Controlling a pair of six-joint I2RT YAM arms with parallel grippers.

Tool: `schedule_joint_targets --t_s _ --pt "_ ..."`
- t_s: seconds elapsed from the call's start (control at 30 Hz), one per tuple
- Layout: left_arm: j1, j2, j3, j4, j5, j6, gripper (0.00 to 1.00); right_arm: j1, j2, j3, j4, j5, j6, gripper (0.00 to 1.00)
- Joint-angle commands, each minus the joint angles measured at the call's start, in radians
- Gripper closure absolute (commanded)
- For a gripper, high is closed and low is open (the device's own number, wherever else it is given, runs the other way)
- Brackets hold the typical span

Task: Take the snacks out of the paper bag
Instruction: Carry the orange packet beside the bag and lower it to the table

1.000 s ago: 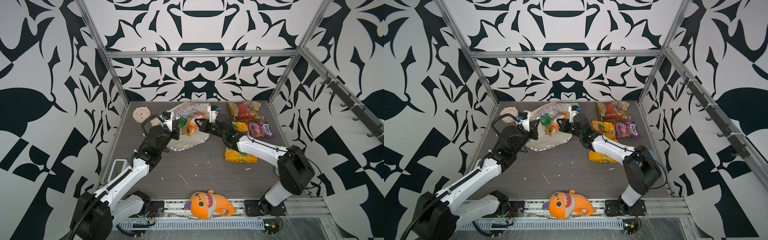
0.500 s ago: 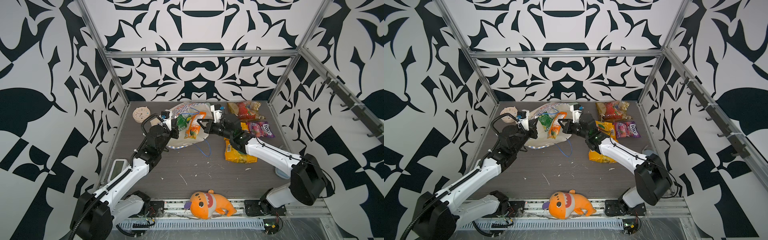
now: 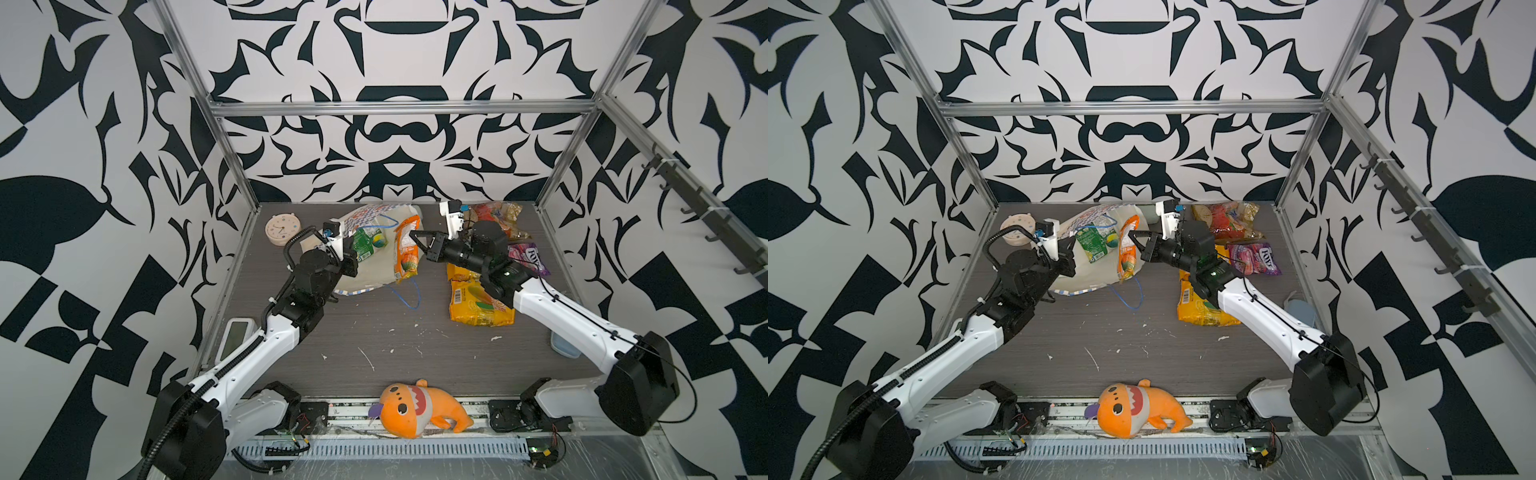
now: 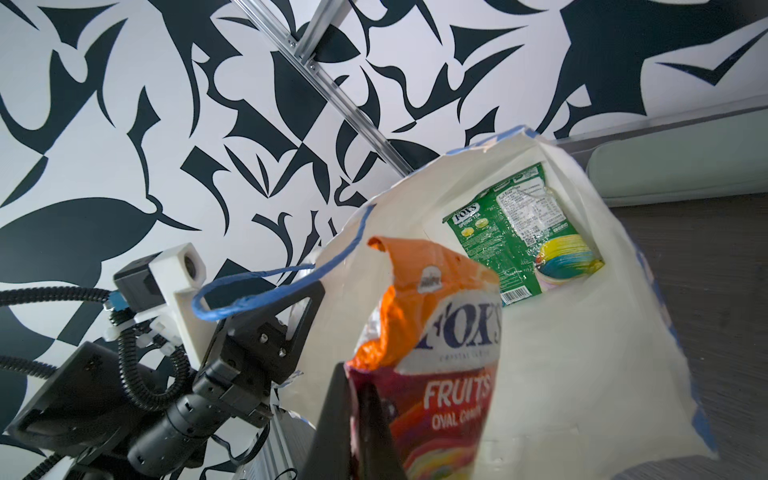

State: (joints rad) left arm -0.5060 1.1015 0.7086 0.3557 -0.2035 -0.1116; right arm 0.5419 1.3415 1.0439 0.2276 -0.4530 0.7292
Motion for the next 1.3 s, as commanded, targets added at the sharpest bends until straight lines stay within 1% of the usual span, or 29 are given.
schedule_joint_targets --t_s 0.0,0.07,0.2,0.33,0.37,0.4,0.43,0.47,0.5,0.53,0.6,0.67,0.7,0.8,0.9,1.03,1.1,1.13,1.2,1.27 --pt "0.0 0.012 0.033 -0.013 -0.022 -0.009 1.0 -0.009 -0.013 0.04 0.057 -0.026 -0.013 1.0" --pt "0.0 0.011 0.037 -0.022 -0.021 -0.01 1.0 -0.015 -0.025 0.042 0.051 -0.014 -0.023 1.0" --pt "0.0 0.008 0.037 -0.025 -0.03 -0.001 1.0 -0.032 -0.001 0.075 -0.046 -0.004 -0.069 1.0" --pt "0.0 0.011 0.05 -0.051 -0.053 0.0 1.0 -0.044 -0.003 0.053 -0.12 0.027 -0.096 1.0" --pt "0.0 0.009 0.051 -0.054 -0.06 -0.002 1.0 -0.044 -0.015 0.049 -0.138 0.027 -0.124 1.0" --pt "0.0 0.011 0.054 -0.061 -0.065 -0.004 1.0 -0.043 -0.023 0.064 -0.202 0.044 -0.173 1.0" --pt "0.0 0.013 0.056 -0.07 -0.07 -0.004 1.0 -0.044 -0.031 0.078 -0.281 0.056 -0.219 0.94" --pt "0.0 0.014 0.057 -0.075 -0.07 -0.004 1.0 -0.044 -0.035 0.08 -0.325 0.054 -0.256 0.89" --pt "0.0 0.014 0.055 -0.074 -0.07 0.0 1.0 -0.044 -0.036 0.081 -0.375 0.051 -0.298 0.82" --pt "0.0 0.018 0.051 -0.068 -0.072 0.0 1.0 -0.044 -0.029 0.081 -0.428 0.061 -0.317 0.77" --pt "0.0 0.027 0.049 -0.06 -0.068 -0.002 1.0 -0.044 0.008 0.077 -0.519 0.094 -0.307 0.76" --pt "-0.001 0.039 0.054 -0.061 -0.054 0.002 1.0 -0.039 0.047 0.036 -0.529 0.053 -0.292 0.72" --pt "0.0 0.043 0.055 -0.06 -0.044 0.002 1.0 -0.039 0.069 0.015 -0.54 0.054 -0.284 0.69" --pt "0.0 0.051 0.052 -0.057 -0.037 -0.005 1.0 -0.04 0.123 -0.037 -0.556 0.069 -0.273 0.52" --pt "0.0 0.056 0.05 -0.059 -0.028 -0.009 1.0 -0.04 0.2 -0.05 -0.576 0.066 -0.316 0.43" --pt "0.0 0.063 0.052 -0.055 -0.024 -0.008 1.0 -0.04 0.323 -0.041 -0.515 -0.016 -0.396 0.37" --pt "0.0 0.062 0.054 -0.053 -0.021 -0.012 1.0 -0.05 0.378 -0.023 -0.487 -0.042 -0.409 0.35" --pt "0.0 0.06 0.055 -0.053 -0.018 -0.014 1.0 -0.054 0.397 -0.018 -0.466 -0.057 -0.411 0.35" --pt "0.0 0.058 0.056 -0.058 -0.011 -0.014 1.0 -0.059 0.414 -0.034 -0.399 -0.038 -0.401 0.33" --pt "0.0 0.055 0.054 -0.062 -0.012 -0.017 1.0 -0.071 0.433 -0.031 -0.373 -0.048 -0.384 0.33"
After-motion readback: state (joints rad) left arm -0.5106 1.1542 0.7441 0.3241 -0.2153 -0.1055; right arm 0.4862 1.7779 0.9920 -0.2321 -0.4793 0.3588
